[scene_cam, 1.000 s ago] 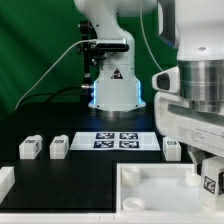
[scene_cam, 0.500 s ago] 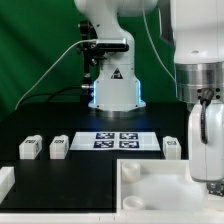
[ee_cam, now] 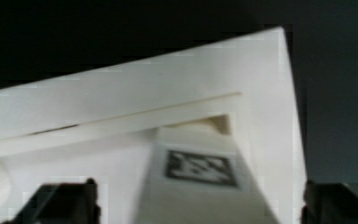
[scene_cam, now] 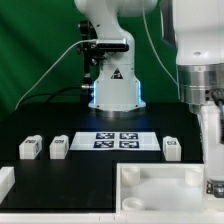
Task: Assemble one leg
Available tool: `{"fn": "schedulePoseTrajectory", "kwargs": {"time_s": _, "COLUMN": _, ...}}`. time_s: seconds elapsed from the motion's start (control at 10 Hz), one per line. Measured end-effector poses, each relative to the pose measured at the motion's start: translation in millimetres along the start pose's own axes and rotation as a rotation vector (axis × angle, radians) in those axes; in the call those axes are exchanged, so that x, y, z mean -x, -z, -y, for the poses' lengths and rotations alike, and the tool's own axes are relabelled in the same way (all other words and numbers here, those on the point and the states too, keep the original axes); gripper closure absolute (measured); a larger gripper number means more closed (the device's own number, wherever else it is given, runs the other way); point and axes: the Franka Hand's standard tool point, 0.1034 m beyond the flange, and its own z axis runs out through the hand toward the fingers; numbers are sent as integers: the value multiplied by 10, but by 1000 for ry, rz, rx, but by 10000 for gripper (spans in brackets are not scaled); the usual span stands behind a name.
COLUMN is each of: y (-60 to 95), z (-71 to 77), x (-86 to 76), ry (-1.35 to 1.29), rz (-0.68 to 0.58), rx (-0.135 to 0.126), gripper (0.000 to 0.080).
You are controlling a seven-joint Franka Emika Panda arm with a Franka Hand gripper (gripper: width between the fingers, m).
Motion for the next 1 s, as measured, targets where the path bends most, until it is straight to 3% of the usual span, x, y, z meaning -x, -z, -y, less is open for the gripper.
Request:
{"fn": "schedulePoseTrajectory", "kwargs": {"time_s": 0.2, "y": 0, "z": -2, "x": -7, "ry": 373, "rz": -6, "rx": 4, "gripper": 156}}
{"fn": "schedulePoseTrajectory", "kwargs": {"time_s": 0.5, "y": 1, "z": 2, "x": -42, "ry": 677, "rz": -10, "rx": 9, "gripper": 150}}
{"fn": "schedulePoseTrajectory", "kwargs": {"time_s": 0.6, "y": 15, "z": 13, "x": -96, "ry": 894, "rz": -21, "rx": 38, "gripper": 150}}
{"fn": "schedulePoseTrajectory", "kwargs": {"time_s": 0.7, "y": 56, "z": 66, "x": -130, "ry": 1081, "rz": -36, "rx": 50, "gripper": 150}}
{"fn": "schedulePoseTrajectory", "kwargs": {"time_s": 0.8, "y": 71, "z": 103, "x": -159, "ry": 1229, "rz": -42, "rx": 46, "gripper": 150}}
{"fn": "schedulePoseTrajectory", "kwargs": {"time_s": 0.9, "y": 54, "z": 113, "x": -176, "ry": 1317, "rz": -46, "rx": 43, "gripper": 273}}
{"fn": "schedulePoseTrajectory", "kwargs": {"time_s": 1.0, "y": 53, "z": 114, "x": -174, "ry": 1301, "rz": -46, "rx": 42, "gripper": 273}}
